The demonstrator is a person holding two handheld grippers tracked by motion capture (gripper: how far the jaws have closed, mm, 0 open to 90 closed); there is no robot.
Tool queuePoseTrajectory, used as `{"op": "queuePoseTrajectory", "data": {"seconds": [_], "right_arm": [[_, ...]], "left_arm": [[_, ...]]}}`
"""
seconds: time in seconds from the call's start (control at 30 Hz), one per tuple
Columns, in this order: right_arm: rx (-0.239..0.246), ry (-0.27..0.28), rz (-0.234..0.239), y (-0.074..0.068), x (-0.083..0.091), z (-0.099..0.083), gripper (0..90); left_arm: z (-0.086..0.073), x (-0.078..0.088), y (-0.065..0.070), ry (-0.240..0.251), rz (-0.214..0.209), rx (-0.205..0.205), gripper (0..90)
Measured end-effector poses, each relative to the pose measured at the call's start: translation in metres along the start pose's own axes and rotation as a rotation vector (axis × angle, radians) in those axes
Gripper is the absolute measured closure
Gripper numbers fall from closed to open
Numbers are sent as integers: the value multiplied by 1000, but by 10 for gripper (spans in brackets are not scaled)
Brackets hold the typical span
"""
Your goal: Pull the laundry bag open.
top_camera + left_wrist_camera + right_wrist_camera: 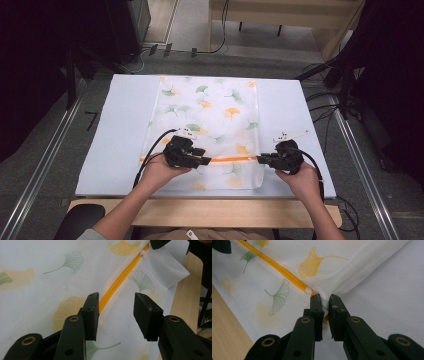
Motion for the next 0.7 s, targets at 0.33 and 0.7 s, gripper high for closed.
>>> {"op": "queuePoseTrajectory", "data": {"seconds": [0.33, 0.7], "right_arm": [[8, -8, -3, -3, 0, 0, 841], [12, -3, 5, -4, 1, 0, 838]], "left_arm": [[8, -23, 20, 8, -11, -34, 592], [16, -46, 35, -26, -30, -24, 606]]}}
Point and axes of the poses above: each handheld gripper's, and its own axes: x roughly backward along the jaws, z roughly out of its top, y roughly to its right, the point moved 4 cm from there along -x, roughly forward along the jaws, and after that the axes turned 1 degree about z, right-handed, at the moved point
